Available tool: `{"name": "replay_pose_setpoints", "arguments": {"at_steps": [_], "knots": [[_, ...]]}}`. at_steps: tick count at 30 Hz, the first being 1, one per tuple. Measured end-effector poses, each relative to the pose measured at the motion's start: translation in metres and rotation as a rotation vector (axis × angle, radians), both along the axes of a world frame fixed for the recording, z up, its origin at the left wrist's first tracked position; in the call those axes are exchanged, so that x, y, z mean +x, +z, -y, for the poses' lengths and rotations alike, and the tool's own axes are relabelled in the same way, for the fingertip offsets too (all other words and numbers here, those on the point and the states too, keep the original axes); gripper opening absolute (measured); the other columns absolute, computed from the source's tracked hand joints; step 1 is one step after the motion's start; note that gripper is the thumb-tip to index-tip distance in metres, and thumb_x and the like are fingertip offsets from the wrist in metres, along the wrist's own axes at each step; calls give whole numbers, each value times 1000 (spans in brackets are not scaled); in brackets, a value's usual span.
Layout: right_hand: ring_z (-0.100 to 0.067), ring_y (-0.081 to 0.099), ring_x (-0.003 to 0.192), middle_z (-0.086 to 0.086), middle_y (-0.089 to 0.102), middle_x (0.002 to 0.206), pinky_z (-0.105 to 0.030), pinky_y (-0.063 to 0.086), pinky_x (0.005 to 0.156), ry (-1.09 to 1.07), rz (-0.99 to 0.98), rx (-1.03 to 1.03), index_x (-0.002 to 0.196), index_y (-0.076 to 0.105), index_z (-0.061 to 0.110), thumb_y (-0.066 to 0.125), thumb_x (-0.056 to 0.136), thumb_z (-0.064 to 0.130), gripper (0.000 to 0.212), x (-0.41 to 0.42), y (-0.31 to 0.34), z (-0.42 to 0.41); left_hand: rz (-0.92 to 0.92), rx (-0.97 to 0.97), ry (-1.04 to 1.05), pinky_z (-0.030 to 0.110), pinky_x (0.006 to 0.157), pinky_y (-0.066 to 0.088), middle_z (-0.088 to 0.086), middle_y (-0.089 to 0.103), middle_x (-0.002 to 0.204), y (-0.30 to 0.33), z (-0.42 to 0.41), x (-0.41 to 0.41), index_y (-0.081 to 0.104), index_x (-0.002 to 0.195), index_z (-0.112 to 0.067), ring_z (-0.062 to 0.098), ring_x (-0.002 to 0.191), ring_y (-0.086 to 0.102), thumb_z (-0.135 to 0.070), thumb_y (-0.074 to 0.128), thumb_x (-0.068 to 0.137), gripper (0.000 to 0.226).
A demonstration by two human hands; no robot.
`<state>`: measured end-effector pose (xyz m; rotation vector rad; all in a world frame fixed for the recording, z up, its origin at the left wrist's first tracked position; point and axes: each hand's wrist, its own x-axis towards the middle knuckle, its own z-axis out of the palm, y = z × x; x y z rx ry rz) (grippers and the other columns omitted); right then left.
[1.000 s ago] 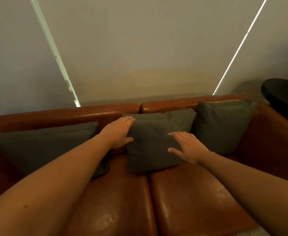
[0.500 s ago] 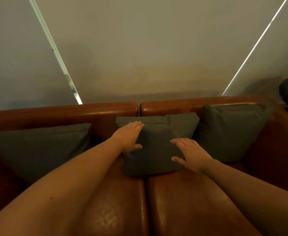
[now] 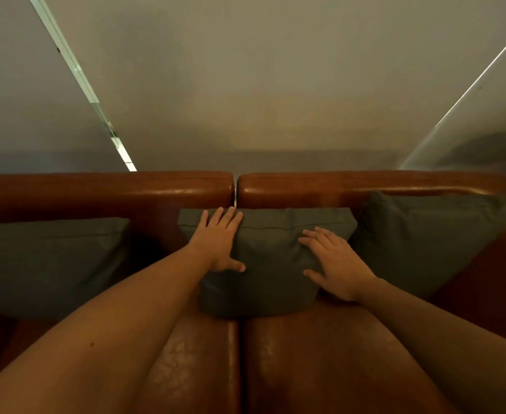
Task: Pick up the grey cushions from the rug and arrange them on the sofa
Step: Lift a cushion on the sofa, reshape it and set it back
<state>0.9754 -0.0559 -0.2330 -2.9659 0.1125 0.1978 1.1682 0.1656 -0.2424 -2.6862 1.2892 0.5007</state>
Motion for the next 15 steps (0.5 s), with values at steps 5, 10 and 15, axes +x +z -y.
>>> {"name": "replay_pose_setpoints", "arguments": {"at_steps": [5,10,15], "knots": [[-28,-11,147,1,-3,163,-49,-1,118,-62,-56,-96,153,2,31,65,81,59,100,17,-7,37,117,-57,60,52,112,16,4,26,152,-8,4,-7,6,153,-21,30,136,23,-73,70,62,123],[-27,-5,147,3,5,162,-62,11,114,-171,-195,26,152,5,35,74,60,72,121,27,-14,53,105,40,135,62,110,8,7,23,146,-13,-7,-22,16,150,-31,34,132,18,-77,72,54,120],[-41,0,144,1,5,161,-62,25,109,-216,-209,84,149,11,43,81,52,69,123,18,-12,55,2,97,282,68,106,-12,12,-6,161,-16,-7,-40,1,151,-38,42,144,-11,-69,76,60,122]]}}
